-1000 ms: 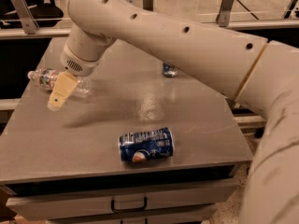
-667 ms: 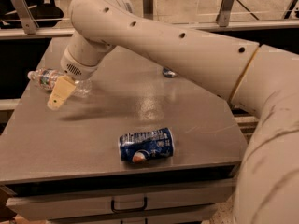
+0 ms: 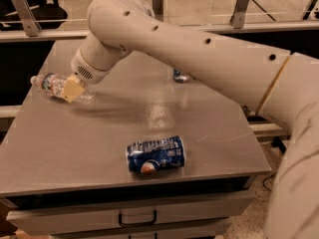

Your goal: Pick water bottle

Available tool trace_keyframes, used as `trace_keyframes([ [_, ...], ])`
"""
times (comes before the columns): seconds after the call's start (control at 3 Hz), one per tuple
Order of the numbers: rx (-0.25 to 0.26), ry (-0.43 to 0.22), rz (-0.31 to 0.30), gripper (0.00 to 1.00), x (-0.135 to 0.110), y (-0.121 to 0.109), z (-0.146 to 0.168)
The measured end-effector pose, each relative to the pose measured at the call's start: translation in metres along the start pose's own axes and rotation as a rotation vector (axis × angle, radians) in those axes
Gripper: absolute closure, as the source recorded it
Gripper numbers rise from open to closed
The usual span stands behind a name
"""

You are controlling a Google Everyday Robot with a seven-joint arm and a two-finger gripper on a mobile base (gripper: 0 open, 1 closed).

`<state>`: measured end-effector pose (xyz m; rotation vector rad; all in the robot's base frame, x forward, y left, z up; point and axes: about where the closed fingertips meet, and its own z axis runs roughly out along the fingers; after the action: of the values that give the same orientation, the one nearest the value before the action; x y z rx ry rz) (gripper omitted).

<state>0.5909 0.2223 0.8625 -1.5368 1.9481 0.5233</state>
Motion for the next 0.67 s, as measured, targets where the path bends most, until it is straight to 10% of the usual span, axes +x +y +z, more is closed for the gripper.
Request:
trace_keyframes([
  [0.67, 0.03, -0.157, -0.001, 1.0, 0.005, -0.012, -0.062],
])
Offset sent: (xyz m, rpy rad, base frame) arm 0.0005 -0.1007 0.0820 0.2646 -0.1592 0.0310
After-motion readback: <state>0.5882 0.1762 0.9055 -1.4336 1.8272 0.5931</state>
